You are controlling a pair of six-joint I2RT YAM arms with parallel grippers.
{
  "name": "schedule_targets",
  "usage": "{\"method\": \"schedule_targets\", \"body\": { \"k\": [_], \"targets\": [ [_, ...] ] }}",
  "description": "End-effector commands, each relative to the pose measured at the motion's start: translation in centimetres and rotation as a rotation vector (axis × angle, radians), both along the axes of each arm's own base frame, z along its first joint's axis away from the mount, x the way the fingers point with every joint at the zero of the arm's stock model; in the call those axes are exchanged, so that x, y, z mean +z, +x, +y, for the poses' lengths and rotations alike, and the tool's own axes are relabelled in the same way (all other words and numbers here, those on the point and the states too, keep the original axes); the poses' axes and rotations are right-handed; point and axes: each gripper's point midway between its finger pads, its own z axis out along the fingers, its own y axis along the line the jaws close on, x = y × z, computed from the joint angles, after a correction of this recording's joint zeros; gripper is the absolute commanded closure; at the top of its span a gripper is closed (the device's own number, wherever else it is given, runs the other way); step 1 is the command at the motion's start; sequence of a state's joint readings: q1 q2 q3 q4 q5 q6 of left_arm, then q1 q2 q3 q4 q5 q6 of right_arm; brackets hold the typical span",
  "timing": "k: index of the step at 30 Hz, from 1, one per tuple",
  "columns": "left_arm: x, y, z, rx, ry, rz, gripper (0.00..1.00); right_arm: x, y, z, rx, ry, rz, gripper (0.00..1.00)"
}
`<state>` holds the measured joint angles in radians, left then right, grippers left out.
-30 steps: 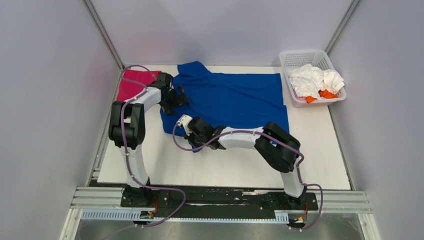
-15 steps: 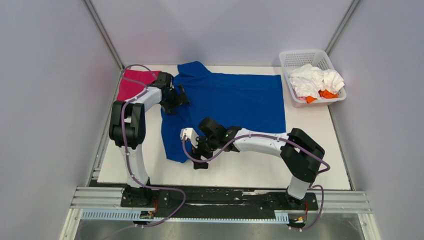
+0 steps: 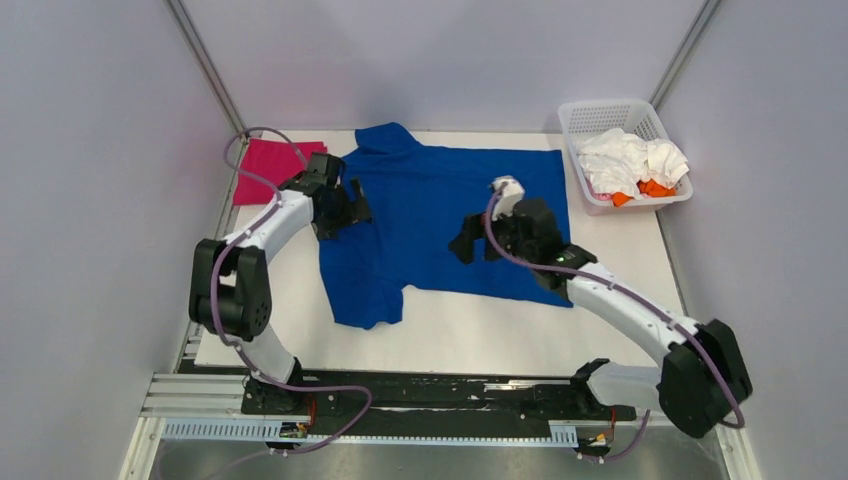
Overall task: Fold and stack the t-shirts
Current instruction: Flatten out the tshirt, then grab the side of the flattened tshirt closest away from the robot with both arms
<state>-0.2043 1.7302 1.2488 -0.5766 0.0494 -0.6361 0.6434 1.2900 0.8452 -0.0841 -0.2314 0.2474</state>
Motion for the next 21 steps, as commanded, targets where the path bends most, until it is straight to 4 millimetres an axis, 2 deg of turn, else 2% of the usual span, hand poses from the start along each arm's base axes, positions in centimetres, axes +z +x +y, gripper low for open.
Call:
{"method": "schedule_targets", "body": {
  "k": [1,2,3,4,5,6,7,8,9,10,12,13,14,16,18,21],
  "targets": [
    [2.2,-4.6,0.0,0.023,0.068,-0.011,0.0,-0.3,2.6,-8.9,-0.536,0.12,0.111,0.0],
    [2.1,-6.5,-0.2,0.024,0.076,0.001,0.0,-0.6,2.3,-11.0,-0.611,0.145,0.127,0.0],
    [1.9,-7.6,-0.3,0.024,0.083,0.01,0.0,-1.0,2.4,-12.7,-0.684,0.16,0.148,0.0],
    [1.5,-9.8,-0.2,0.03,0.097,0.029,0.0,-1.6,1.9,-14.4,-0.759,0.18,0.162,0.0],
    [1.8,-11.3,0.1,0.041,0.1,0.037,0.0,-2.1,1.6,-16.0,-0.83,0.195,0.172,0.0],
    [0.5,-13.2,0.3,0.054,0.116,0.078,0.0,-2.6,1.2,-17.4,-0.899,0.201,0.187,0.0],
    [0.6,-14.7,0.6,0.061,0.117,0.097,0.0,-2.9,0.8,-18.6,-0.961,0.213,0.201,0.0],
    [-0.7,-16.6,0.8,0.079,0.123,0.146,0.0,-3.6,0.1,-19.7,-1.015,0.199,0.219,0.0],
    [-0.8,-17.8,0.9,0.081,0.118,0.163,0.01,-3.9,-0.3,-20.6,-1.055,0.193,0.225,0.0],
    [-1.9,-19.5,0.8,0.086,0.112,0.207,0.04,-4.0,-0.7,-21.4,-1.09,0.187,0.222,0.0],
    [-2.8,-21.5,0.7,0.091,0.094,0.246,0.09,-4.1,-1.2,-22.3,-1.122,0.181,0.205,0.0],
    [-3.2,-22.3,0.7,0.098,0.081,0.263,0.11,-4.0,-1.4,-22.5,-1.129,0.181,0.193,0.0],
    [-3.4,-22.7,0.7,0.098,0.077,0.27,0.18,-4.0,-1.4,-22.8,-1.135,0.182,0.185,0.0],
    [-3.9,-23.3,0.8,0.107,0.072,0.281,0.26,-4.0,-1.5,-23.0,-1.144,0.176,0.176,0.0],
    [-4.2,-23.2,0.9,0.128,0.071,0.27,0.35,-4.3,-1.5,-23.2,-1.151,0.16,0.177,0.0],
    [-4.8,-22.4,0.8,0.157,0.057,0.24,0.39,-4.9,-1.5,-23.2,-1.146,0.137,0.193,0.0]
  ]
}}
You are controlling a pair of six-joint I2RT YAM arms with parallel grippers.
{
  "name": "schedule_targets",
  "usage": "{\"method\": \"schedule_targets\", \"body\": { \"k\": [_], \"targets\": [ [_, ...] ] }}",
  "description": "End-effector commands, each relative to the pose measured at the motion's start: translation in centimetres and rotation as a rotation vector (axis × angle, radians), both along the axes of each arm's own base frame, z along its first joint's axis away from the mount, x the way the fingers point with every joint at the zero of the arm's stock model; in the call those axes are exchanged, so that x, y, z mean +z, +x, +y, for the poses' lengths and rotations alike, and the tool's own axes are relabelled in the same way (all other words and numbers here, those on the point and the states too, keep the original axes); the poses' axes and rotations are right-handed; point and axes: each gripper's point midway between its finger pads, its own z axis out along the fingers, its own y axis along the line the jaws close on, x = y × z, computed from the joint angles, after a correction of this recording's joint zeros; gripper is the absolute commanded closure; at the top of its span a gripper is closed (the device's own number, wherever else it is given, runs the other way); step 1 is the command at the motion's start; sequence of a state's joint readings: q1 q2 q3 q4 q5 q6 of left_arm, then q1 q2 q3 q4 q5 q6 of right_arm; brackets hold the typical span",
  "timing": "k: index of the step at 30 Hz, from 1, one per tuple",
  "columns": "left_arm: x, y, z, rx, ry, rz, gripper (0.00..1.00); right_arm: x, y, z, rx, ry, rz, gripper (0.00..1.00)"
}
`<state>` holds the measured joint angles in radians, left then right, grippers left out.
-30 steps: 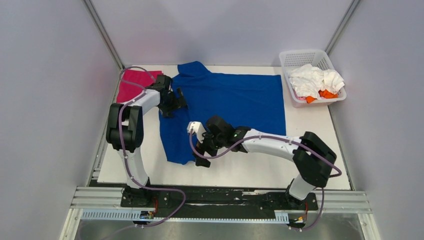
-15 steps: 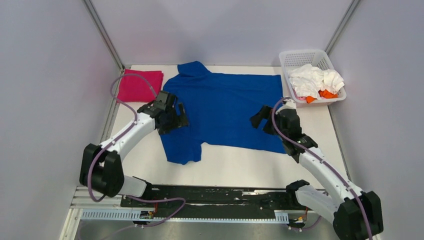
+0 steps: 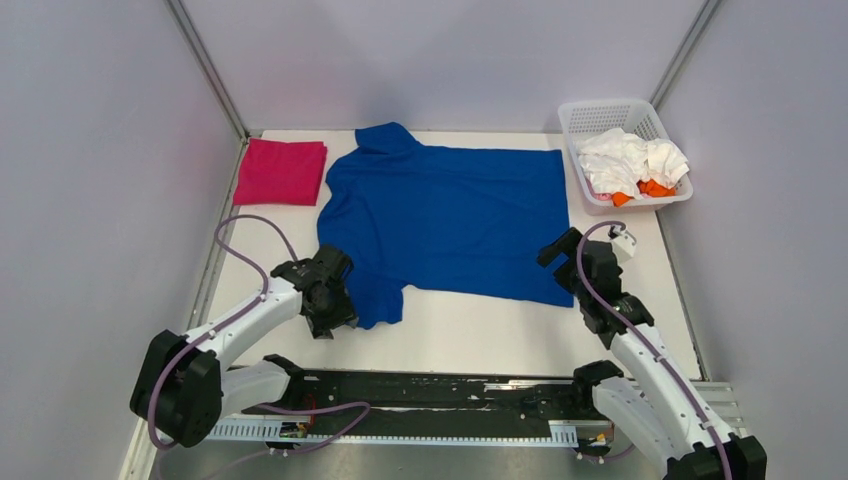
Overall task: Fold and stack the t-shirts
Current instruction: Grab the side of the flattened tshirt closest away from the robot with both arms
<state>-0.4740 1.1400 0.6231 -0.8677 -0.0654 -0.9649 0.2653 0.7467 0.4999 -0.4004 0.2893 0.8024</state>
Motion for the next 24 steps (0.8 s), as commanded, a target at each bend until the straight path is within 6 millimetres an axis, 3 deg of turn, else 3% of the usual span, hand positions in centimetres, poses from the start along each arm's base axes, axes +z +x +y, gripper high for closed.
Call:
{"method": "schedule_targets", "body": {
  "k": [1,15,19,24],
  "targets": [
    [-0.2,1.6,-0.6,0.084,-0.03,-0.076,0.4,-0.9,0.0,-0.7,-0.039,-0.02,0.029,0.0],
    [-1.6,4.7,-0.5,0.152,0.011,-0.152,0.45,-1.7,0.2,-0.8,-0.021,-0.049,0.069,0.0],
    [-2.3,5.6,-0.8,0.132,0.027,-0.154,0.53,-1.6,0.0,-0.9,-0.024,-0.044,0.067,0.0],
    [-2.9,6.6,-1.1,0.106,0.045,-0.143,0.71,-1.7,-0.2,-1.0,-0.027,-0.041,0.078,0.0]
  ]
}}
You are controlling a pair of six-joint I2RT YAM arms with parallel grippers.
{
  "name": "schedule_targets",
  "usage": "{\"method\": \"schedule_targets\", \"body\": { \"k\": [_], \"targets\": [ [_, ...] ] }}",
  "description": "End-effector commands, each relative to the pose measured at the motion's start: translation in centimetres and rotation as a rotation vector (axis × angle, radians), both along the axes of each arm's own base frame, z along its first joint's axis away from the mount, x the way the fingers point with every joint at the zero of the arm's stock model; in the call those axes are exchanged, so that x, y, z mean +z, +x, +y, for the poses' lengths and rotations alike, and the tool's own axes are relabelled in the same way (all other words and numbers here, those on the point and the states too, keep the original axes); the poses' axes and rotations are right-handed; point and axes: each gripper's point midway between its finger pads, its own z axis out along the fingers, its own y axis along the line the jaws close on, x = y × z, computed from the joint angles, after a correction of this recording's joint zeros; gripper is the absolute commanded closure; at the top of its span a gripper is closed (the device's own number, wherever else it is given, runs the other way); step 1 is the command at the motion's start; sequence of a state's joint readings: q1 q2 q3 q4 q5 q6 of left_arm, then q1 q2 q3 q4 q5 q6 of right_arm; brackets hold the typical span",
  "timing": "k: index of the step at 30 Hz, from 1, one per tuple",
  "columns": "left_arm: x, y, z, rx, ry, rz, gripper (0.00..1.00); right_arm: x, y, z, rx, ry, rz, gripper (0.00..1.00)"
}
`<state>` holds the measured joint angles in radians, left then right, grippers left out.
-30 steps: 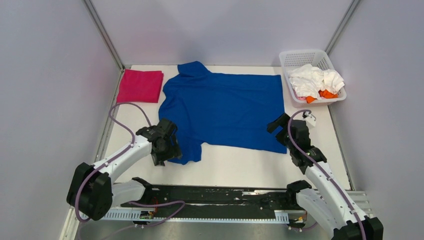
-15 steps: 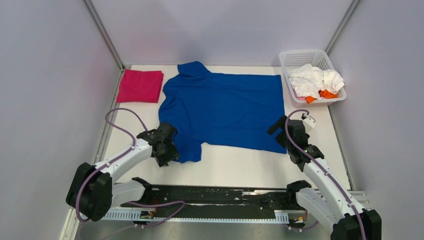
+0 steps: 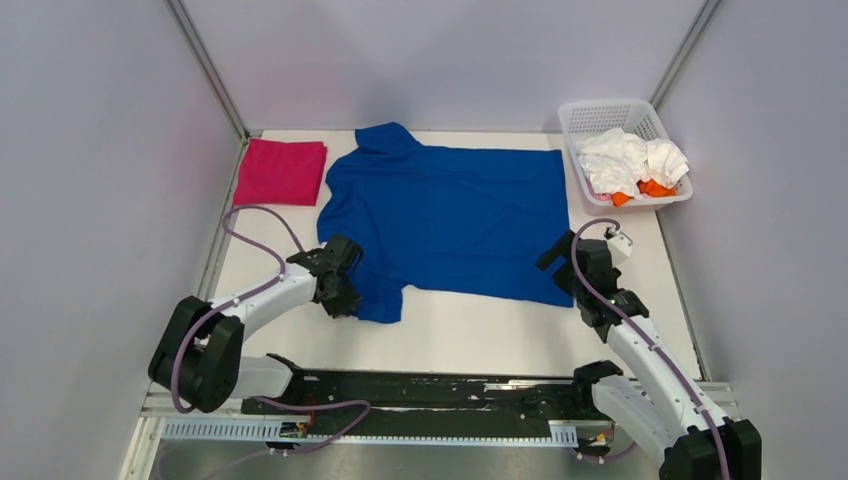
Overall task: Fold and stack the t-shirts
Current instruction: Grab the side of the flattened tshirt closest away from the robot with both arms
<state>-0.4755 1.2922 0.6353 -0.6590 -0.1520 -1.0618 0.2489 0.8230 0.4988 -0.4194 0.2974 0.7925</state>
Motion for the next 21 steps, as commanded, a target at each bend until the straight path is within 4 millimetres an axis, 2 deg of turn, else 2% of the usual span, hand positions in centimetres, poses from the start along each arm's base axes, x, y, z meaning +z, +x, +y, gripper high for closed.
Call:
{"method": "schedule_targets", "body": {
  "k": [1,2,4,5,6,11,16,21],
  "targets": [
    [-1.3,2.1,-0.1,-0.012,0.036,-0.038,0.76,0.5,0.0,-0.4,-0.011,-0.005,-0.011,0.0],
    [-1.6,2.1,-0.1,-0.015,0.045,-0.028,0.77,0.5,-0.1,-0.4,-0.012,-0.003,-0.006,0.0],
    [-1.9,2.2,0.1,-0.013,0.064,-0.016,0.89,0.3,-0.4,-0.5,-0.017,-0.004,0.012,0.0],
    [-1.9,2.3,0.1,-0.019,0.066,-0.014,0.98,0.2,-0.6,-0.6,-0.02,-0.004,0.024,0.0],
    [-2.1,2.2,0.1,-0.024,0.071,-0.003,1.0,0.1,-0.8,-0.7,-0.022,-0.003,0.033,0.0],
    [-1.4,1.5,0.1,-0.059,0.068,0.026,1.0,-0.9,-2.3,-0.4,-0.016,0.023,0.113,0.0],
    [0.0,-2.3,0.3,-0.117,0.044,0.161,1.0,-2.5,-4.4,-0.7,-0.084,0.053,0.242,0.0],
    [1.2,-4.4,-0.4,-0.163,-0.02,0.194,1.0,-4.7,-5.7,-1.5,-0.194,0.084,0.313,0.0]
  ]
}}
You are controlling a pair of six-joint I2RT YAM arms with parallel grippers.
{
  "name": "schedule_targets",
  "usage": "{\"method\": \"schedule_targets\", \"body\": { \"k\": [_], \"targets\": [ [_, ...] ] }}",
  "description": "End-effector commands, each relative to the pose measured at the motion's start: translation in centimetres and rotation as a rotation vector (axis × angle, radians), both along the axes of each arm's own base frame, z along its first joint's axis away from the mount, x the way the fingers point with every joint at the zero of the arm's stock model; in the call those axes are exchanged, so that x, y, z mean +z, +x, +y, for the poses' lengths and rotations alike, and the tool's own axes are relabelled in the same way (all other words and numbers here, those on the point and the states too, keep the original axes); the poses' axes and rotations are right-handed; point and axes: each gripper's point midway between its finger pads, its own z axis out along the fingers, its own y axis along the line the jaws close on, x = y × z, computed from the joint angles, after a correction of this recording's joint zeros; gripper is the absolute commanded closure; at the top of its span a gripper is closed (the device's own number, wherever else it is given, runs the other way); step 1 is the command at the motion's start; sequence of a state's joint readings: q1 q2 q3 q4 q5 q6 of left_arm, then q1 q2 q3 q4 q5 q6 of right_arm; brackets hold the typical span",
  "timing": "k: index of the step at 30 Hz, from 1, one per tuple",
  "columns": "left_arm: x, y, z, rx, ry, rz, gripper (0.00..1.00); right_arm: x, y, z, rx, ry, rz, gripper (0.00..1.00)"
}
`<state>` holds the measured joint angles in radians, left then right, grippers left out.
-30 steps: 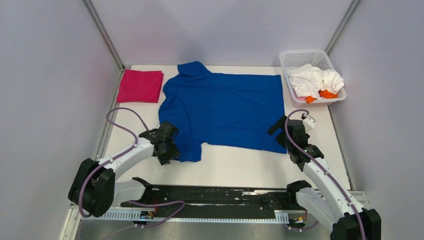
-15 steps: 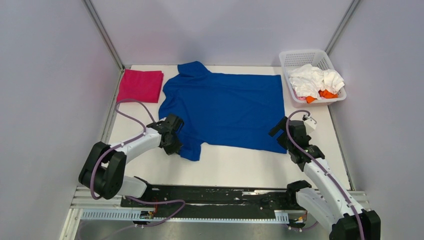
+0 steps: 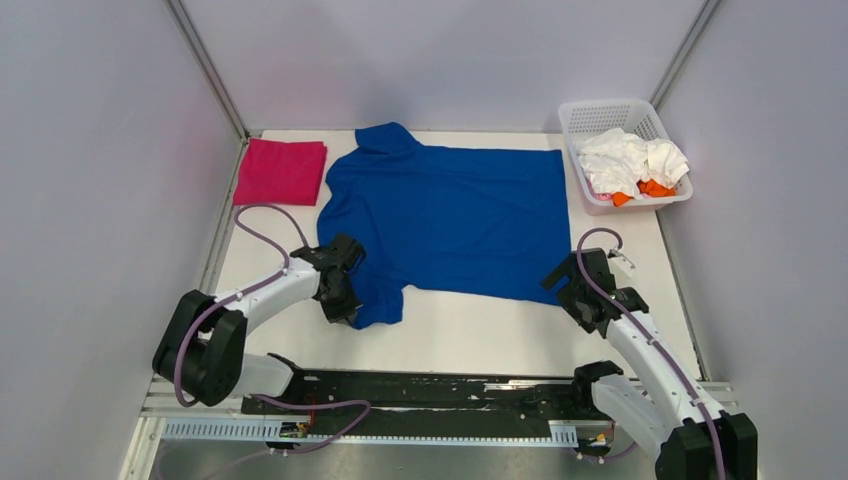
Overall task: Fold and stack the t-shirts
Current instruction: Grab the side of the flattened tshirt closest away from the robot with both arms
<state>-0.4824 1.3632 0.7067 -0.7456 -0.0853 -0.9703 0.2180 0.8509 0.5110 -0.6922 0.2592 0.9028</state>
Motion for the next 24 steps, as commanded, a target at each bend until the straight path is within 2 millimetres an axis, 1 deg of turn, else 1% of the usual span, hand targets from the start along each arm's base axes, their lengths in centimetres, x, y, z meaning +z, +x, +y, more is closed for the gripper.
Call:
{"method": "schedule_targets", "body": {
  "k": [1,4,5,7,9,12,14,15,16,18,20,23,24],
  "targets": [
    [1.0,-3.5,0.1,-0.057,-0.03,0.093,1.0,-1.0,-0.6,-0.8,-0.13,0.029,0.04,0.01],
    [1.5,-4.3,0.4,-0.061,-0.018,0.123,1.0,-1.5,-0.1,-1.3,-0.148,0.016,0.042,0.04],
    [1.7,-4.6,0.1,-0.068,-0.035,0.135,1.0,-1.7,0.2,-1.4,-0.15,0.012,0.045,0.06],
    [1.8,-5.2,-0.1,-0.079,-0.051,0.15,1.0,-2.0,0.8,-1.4,-0.148,0.018,0.042,0.1],
    [1.9,-5.6,-0.3,-0.087,-0.065,0.159,1.0,-2.2,1.4,-1.2,-0.143,0.024,0.036,0.16],
    [2.0,-5.7,-0.3,-0.095,-0.062,0.158,1.0,-2.8,1.9,-1.3,-0.148,0.025,0.034,0.22],
    [2.1,-5.5,-0.6,-0.097,-0.08,0.15,1.0,-3.3,2.2,-1.2,-0.146,0.03,0.028,0.26],
    [2.2,-5.4,-0.8,-0.098,-0.089,0.146,1.0,-3.5,2.2,-1.2,-0.147,0.031,0.028,0.31],
    [2.4,-5.3,-0.9,-0.098,-0.1,0.132,1.0,-3.7,2.3,-1.3,-0.151,0.028,0.027,0.33],
    [2.6,-5.3,-0.8,-0.092,-0.101,0.117,1.0,-4.1,2.2,-1.7,-0.164,0.018,0.029,0.4],
    [2.8,-5.4,-0.7,-0.086,-0.101,0.108,1.0,-4.5,2.3,-1.8,-0.166,0.018,0.029,0.45],
    [3.2,-5.1,-1.0,-0.088,-0.121,0.086,1.0,-4.7,2.3,-1.9,-0.161,0.015,0.033,0.61],
    [3.4,-4.8,-1.3,-0.096,-0.133,0.076,1.0,-4.8,2.3,-2.0,-0.162,0.009,0.032,0.65]
  ]
}}
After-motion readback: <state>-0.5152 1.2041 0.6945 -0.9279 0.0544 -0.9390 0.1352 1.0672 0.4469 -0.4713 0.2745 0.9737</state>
